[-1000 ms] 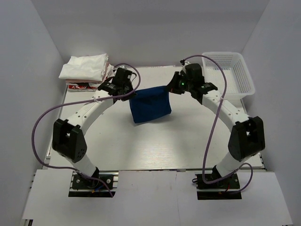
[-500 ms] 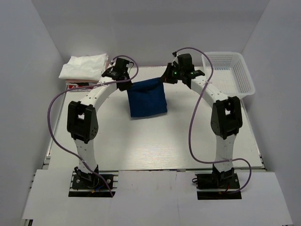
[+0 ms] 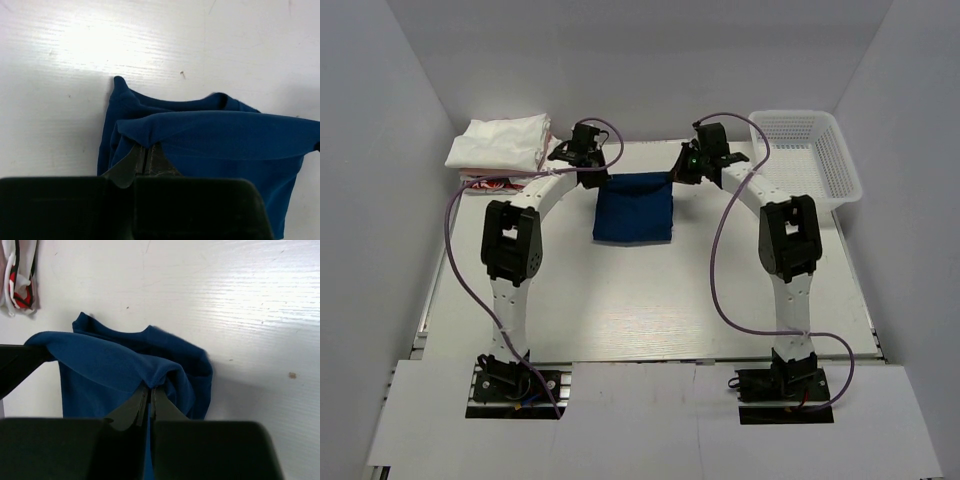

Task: Fold and stack the t-shirts
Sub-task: Fold the long partially folded tshirt into a neat square, then put the neatly folded tshirt into the corner of the board with the left arm

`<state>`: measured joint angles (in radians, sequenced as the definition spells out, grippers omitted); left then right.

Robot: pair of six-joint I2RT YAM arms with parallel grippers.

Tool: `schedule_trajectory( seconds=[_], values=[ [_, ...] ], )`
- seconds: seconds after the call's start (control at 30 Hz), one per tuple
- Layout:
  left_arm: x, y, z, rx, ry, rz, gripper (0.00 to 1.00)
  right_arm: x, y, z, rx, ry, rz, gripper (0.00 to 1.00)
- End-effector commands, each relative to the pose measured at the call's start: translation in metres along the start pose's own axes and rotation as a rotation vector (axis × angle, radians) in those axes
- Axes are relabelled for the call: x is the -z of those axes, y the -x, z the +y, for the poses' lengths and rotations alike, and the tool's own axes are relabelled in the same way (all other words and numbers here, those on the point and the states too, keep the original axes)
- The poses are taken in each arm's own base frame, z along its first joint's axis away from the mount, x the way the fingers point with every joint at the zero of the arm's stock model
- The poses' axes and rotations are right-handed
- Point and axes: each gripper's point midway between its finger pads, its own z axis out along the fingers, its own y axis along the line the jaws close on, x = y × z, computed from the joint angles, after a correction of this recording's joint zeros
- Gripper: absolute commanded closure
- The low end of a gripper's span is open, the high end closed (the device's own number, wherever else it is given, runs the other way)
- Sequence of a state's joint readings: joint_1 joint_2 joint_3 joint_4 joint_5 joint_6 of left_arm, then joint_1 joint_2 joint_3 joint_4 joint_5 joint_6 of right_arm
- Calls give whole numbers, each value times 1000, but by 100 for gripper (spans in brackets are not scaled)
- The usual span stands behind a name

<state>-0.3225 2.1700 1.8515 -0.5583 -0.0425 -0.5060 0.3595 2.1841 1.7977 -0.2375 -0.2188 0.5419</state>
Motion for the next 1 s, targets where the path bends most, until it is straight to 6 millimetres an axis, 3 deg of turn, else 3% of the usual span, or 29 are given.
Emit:
schedule_trajectory(
  seconds=[0.0,0.03,0.07,0.1,0.13,0.2,0.27,0.3,0.33,0.37,0.4,0.47,0.5,0.57,0.63,0.77,0.87,0.9,0.97],
  values=[
    [3,37,-8,-18,-58,-98,96,-3,28,-11,-10,-9,-63,100],
    [6,43,-11,-17,-65,-112,90,-7,26,-12,-17,-5,-56,100],
    [3,44,-12,-17,-66,-113,78,-11,25,-15,-27,5,-45,100],
    [-1,39,-10,-18,-58,-97,63,-14,23,-15,-36,22,-29,88],
    [-2,42,-5,-11,-52,-100,32,-13,29,-10,-37,39,-37,80],
    [3,44,-7,-25,-63,-104,1,-15,25,-11,-56,60,-14,71],
    [11,53,-12,-25,-78,-133,1,-9,25,-8,-59,78,-7,59],
    [15,56,-13,-35,-81,-141,1,0,33,1,-50,104,-28,45],
    [19,59,-14,-35,-85,-150,1,2,25,-4,-56,93,-14,10],
    [30,66,-17,-44,-95,-170,1,5,25,-6,-51,88,-20,10],
    [34,64,-18,-55,-101,-166,1,21,36,9,-26,112,-57,10],
    [39,58,-14,-56,-97,-156,1,31,25,10,-19,113,-43,10],
    [51,56,-23,-64,-127,-157,1,42,29,21,-7,143,-59,10],
    [51,38,-28,-65,-174,-136,1,51,20,37,17,209,-58,10],
    [60,29,-39,-52,-233,-129,1,58,-1,55,2,290,-10,10],
    [49,-15,-40,-15,-309,-13,1,61,-28,85,1,406,26,10],
    [43,-38,-35,11,-319,50,1,51,-53,88,-52,423,67,10],
    [39,-51,-30,14,-316,77,1,44,-75,76,-108,402,123,10],
    [34,-67,-29,26,-336,120,1,37,-82,72,-149,412,112,10]
  ],
)
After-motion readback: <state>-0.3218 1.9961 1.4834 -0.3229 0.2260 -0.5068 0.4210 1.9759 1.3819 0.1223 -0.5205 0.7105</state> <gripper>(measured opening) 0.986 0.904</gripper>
